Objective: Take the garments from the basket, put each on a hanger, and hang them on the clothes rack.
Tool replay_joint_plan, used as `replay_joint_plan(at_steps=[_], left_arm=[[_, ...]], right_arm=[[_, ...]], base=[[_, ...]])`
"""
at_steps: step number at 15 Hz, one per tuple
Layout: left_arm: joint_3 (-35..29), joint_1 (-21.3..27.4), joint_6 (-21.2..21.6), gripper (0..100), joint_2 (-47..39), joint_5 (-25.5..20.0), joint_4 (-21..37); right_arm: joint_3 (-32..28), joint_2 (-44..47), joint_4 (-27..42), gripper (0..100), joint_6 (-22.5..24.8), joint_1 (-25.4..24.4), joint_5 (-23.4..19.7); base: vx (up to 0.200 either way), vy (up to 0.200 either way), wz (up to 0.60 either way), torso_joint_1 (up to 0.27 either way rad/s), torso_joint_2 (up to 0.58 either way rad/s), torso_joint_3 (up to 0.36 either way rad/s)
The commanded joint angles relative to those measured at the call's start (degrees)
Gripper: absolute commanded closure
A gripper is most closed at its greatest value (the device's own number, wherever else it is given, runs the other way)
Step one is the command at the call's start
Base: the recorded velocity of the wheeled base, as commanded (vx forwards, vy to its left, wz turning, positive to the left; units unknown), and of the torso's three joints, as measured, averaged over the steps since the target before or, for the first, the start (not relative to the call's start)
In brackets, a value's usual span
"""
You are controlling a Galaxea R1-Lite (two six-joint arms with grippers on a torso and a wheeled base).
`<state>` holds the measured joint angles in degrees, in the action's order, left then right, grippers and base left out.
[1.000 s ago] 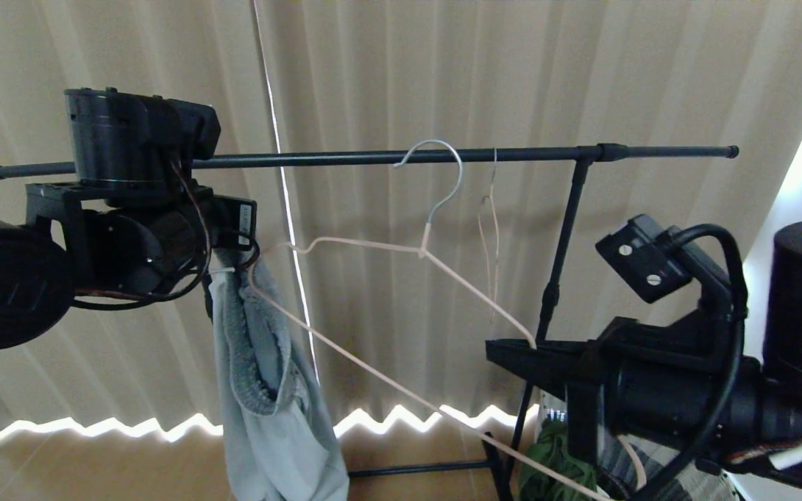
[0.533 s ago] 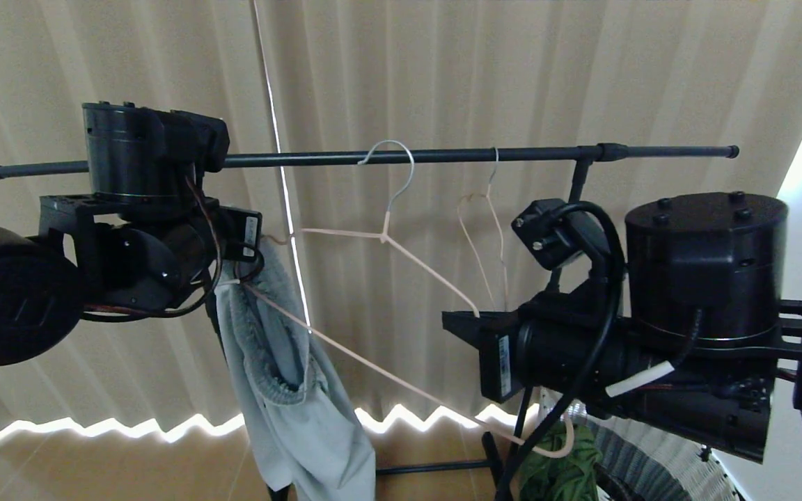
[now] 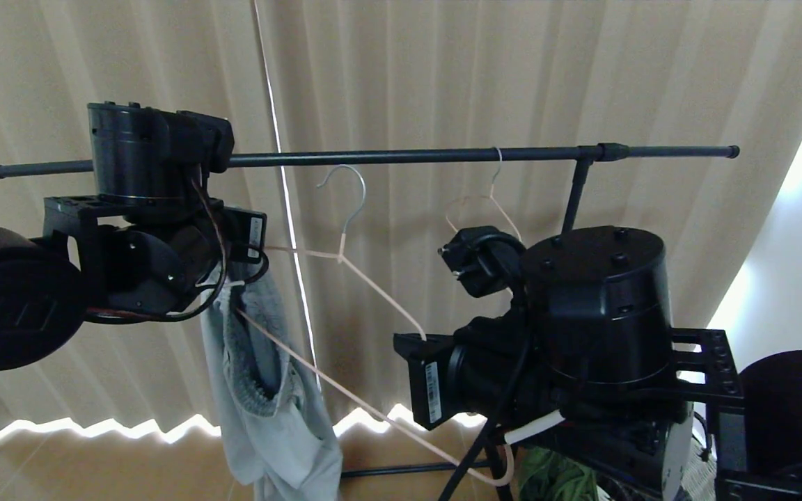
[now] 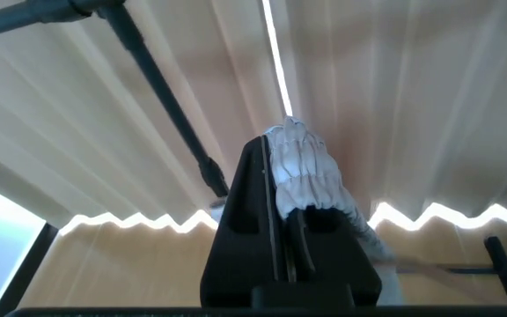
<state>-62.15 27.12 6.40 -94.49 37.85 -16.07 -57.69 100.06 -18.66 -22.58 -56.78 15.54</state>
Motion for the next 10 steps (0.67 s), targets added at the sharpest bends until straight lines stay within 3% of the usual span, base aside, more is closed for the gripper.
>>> replay_joint_plan(at_steps=[1,3,7,10], left_arm=[[0.0,0.1,0.0,100,0.6,0.1,0.1],[0.1,0.3,0.0,100,1.5,0.1,0.2],[4.4,-0.3,1.7,100,4.3,0.1,0.4],[7.0,-1.4,5.4,100,7.7,0.1,0.5]], right_arm=[[-0.9,3.4,-1.6,100,-1.2,-0.2,1.3],[-0.9,5.8,-5.0,100,-1.4,-0.2,3.1],[-0.8,5.5,-5.3,100,-1.4,0.3,5.2],[-0.8,5.0,-5.3,100,-1.3,1.5,7.7]], base=[[0.000,0.000,0.00,0.000,0.00,0.000],[0.000,0.000,0.00,0.000,0.00,0.000],[0.000,0.000,0.00,0.000,0.00,0.000],[0.000,0.000,0.00,0.000,0.00,0.000]])
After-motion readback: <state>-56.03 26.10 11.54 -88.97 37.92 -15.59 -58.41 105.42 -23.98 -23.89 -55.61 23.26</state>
